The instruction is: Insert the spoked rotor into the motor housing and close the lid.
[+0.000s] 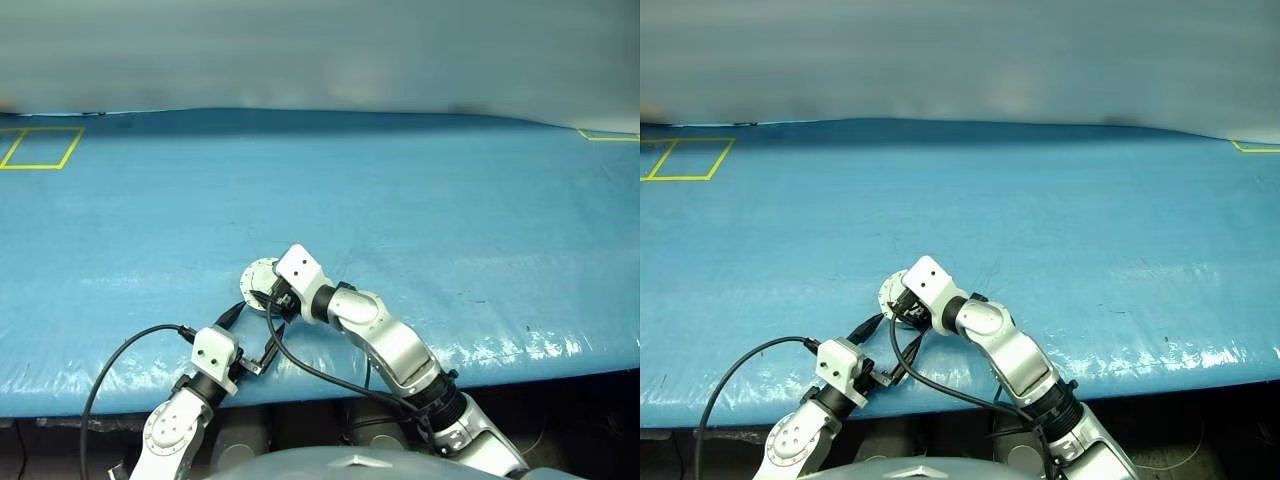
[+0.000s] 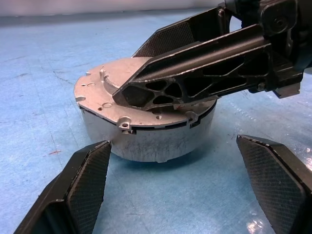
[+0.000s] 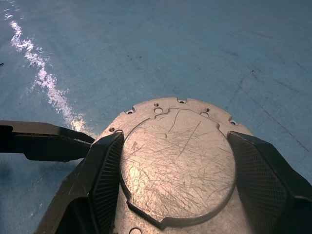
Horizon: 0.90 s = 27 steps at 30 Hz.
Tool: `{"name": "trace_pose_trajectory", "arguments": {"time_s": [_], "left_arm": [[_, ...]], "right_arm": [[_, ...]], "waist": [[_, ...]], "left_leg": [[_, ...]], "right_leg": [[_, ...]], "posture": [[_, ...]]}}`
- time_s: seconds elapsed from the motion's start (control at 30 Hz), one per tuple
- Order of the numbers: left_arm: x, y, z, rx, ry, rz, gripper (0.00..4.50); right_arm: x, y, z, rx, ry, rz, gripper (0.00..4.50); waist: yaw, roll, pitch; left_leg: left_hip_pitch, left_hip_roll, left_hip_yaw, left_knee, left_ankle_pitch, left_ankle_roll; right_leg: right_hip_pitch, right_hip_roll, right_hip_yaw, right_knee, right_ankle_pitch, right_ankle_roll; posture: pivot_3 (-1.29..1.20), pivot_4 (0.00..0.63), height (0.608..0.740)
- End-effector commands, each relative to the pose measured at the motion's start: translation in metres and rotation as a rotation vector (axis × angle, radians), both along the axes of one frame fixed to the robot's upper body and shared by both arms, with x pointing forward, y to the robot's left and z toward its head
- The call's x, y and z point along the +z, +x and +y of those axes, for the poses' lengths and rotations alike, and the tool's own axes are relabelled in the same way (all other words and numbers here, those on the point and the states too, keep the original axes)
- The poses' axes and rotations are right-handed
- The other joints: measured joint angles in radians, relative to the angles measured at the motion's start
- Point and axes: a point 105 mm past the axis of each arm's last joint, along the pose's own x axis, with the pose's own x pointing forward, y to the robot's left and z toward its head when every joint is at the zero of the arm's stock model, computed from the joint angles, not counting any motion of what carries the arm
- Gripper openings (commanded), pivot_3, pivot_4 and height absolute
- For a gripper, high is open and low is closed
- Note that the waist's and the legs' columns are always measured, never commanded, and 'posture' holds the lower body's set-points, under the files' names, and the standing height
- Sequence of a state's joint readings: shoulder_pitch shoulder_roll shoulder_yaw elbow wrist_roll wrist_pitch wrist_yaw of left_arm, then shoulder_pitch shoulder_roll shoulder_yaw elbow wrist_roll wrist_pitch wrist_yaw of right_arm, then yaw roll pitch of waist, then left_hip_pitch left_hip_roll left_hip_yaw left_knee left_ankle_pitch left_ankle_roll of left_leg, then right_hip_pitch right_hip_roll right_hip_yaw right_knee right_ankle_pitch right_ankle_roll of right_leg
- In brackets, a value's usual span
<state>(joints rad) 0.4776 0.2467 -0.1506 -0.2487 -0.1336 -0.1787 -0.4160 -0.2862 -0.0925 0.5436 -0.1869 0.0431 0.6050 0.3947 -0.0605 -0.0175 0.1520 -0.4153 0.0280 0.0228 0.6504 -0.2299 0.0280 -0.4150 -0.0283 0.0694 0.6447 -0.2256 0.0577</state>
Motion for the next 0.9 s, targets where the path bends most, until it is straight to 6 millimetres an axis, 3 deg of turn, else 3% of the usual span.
{"name": "trace_pose_trajectory", "arguments": {"time_s": [0.03,0.47,0.9], "left_arm": [[0.0131,0.0012,-0.0050,-0.021,-0.004,-0.049,4.50],[0.0106,0.0008,-0.0043,-0.031,-0.002,-0.045,4.50],[0.0101,0.0008,-0.0026,-0.028,0.003,-0.046,4.50]], "right_arm": [[0.0041,0.0008,-0.0007,0.001,0.003,-0.013,3.03],[0.0073,-0.0031,0.0014,0.064,-0.039,-0.003,3.03],[-0.0009,-0.0005,0.0038,-0.001,-0.046,-0.012,3.03]], "waist": [[0.000,0.000,0.000],[0.001,0.000,0.000],[0.000,0.000,0.000]], "left_leg": [[0.000,0.000,0.000,0.000,0.000,0.000],[0.000,0.000,0.000,0.000,0.000,0.000],[0.001,0.000,0.000,0.000,0.000,0.000]], "right_leg": [[0.000,0.000,0.000,0.000,0.000,0.000],[0.000,0.000,0.000,0.000,0.000,0.000],[0.000,0.000,0.000,0.000,0.000,0.000]], "posture": [[0.00,0.150,0.740],[0.00,0.150,0.740],[0.00,0.150,0.740]]}}
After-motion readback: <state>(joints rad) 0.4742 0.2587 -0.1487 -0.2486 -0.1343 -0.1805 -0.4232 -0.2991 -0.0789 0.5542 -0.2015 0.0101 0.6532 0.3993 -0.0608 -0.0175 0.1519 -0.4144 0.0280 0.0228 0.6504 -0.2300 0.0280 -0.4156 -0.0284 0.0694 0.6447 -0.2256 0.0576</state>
